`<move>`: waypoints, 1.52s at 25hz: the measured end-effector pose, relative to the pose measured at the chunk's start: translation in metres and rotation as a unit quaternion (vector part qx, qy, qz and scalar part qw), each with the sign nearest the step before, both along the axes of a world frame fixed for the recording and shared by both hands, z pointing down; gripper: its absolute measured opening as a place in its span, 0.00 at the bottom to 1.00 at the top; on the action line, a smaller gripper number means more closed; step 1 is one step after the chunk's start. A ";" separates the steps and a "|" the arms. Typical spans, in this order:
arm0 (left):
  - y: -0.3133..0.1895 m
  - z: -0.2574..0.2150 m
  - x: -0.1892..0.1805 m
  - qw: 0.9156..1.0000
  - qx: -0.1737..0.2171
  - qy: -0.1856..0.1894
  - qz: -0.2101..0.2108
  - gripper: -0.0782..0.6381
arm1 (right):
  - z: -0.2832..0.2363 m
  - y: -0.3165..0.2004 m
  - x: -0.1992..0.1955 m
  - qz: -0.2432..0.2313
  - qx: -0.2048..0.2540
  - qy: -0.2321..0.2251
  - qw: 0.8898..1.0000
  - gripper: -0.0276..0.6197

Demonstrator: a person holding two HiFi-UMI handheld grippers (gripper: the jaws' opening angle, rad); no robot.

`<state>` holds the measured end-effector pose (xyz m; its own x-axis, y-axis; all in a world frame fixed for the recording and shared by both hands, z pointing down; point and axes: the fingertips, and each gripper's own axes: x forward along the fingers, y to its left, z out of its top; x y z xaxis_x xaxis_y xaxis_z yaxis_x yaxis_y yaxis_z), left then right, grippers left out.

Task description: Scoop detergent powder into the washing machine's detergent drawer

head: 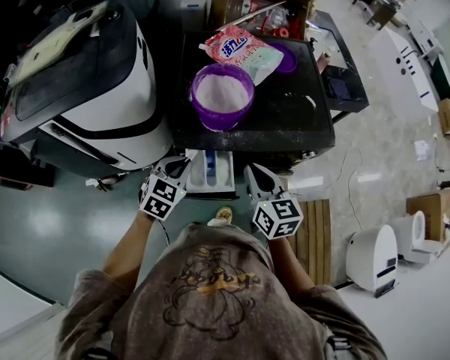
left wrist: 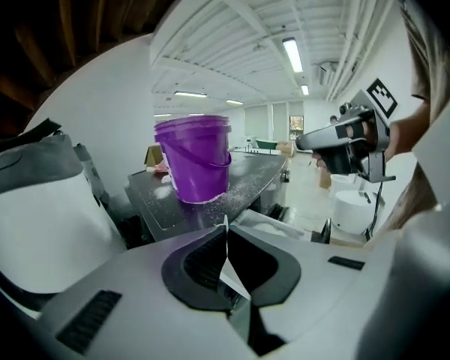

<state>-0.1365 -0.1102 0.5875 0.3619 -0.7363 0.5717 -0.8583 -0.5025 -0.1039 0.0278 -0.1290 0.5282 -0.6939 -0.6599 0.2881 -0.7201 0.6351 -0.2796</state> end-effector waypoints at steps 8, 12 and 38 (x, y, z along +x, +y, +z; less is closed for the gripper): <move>-0.001 -0.023 -0.004 0.986 -0.008 0.148 -0.072 0.14 | -0.003 -0.002 -0.003 -0.001 0.004 0.000 1.000 0.05; -0.002 -0.031 -0.004 0.981 -0.004 0.175 -0.085 0.14 | -0.003 -0.004 -0.004 -0.001 0.006 0.000 1.000 0.05; 0.004 -0.116 -0.011 0.968 0.118 0.190 -0.117 0.14 | -0.032 -0.019 0.026 0.031 0.041 0.007 0.999 0.05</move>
